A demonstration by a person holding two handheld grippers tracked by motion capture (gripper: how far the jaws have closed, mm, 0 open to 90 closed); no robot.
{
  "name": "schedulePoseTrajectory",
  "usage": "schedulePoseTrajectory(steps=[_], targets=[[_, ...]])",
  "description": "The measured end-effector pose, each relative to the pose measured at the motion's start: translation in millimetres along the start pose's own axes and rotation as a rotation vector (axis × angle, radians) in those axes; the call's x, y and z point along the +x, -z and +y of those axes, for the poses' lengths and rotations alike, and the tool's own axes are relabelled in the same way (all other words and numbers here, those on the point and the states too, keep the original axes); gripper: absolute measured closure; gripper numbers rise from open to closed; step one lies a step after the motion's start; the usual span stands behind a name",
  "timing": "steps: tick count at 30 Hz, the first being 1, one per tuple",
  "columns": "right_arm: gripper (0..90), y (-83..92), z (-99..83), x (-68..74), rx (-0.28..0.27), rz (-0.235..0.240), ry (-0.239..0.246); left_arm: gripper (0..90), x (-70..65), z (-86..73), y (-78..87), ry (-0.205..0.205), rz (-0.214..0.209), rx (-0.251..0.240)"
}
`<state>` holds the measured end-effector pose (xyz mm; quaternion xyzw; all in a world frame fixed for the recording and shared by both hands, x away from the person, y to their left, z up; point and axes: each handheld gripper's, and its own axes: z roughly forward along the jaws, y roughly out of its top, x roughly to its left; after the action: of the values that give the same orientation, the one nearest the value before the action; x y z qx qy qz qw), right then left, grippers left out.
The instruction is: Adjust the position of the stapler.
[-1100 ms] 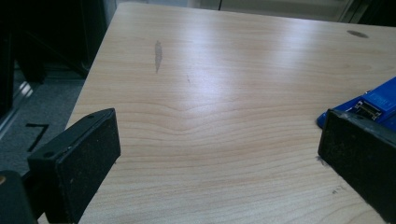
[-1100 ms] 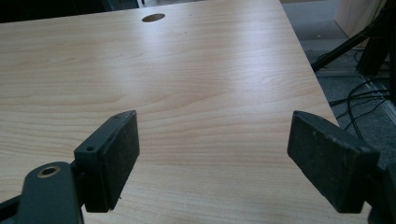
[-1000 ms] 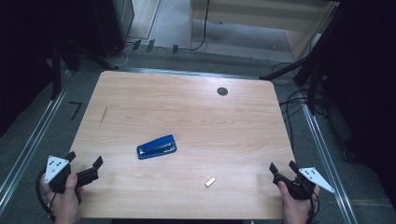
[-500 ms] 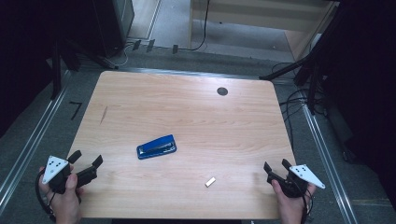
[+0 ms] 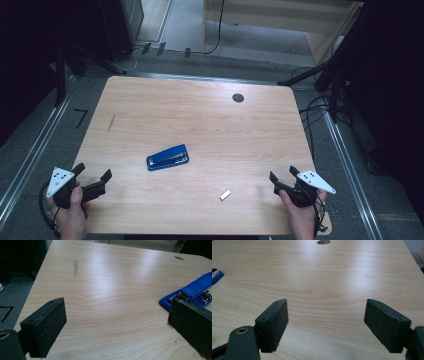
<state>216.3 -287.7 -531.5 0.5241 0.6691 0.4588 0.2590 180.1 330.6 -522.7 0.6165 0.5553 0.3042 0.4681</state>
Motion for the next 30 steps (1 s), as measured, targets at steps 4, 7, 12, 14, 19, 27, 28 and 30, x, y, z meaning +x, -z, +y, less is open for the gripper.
schedulePoseTrajectory(steps=[4,7,12,14,19,27,28,30], targets=[[19.3,-4.2,7.0,11.6,0.014,0.010,0.043,0.6,-0.9,0.4,-1.0,-0.015,-0.001,0.012],[18.9,-11.0,15.7,21.2,0.024,0.033,0.055,0.0,0.1,1.1,-2.4,-0.006,-0.008,0.015],[18.7,-16.6,26.5,28.6,0.016,0.049,0.064,0.0,0.8,0.8,-1.7,0.002,-0.008,0.010],[19.1,-19.5,33.6,32.6,0.009,0.050,0.063,0.0,1.0,0.9,-1.7,0.006,-0.003,0.011],[19.9,-25.7,41.4,40.2,0.005,0.054,0.070,0.0,0.9,0.9,-1.8,0.005,-0.005,0.013],[33.3,-32.9,43.5,43.8,0.022,0.086,0.052,0.0,0.2,0.9,-2.2,0.003,0.005,0.013],[33.3,-32.9,43.5,43.8,0.022,0.086,0.052,0.0,0.2,0.9,-2.2,0.003,0.005,0.013],[39.8,-35.1,45.0,46.7,0.036,0.092,0.050,0.0,0.3,1.0,-2.1,0.004,0.007,0.014]])
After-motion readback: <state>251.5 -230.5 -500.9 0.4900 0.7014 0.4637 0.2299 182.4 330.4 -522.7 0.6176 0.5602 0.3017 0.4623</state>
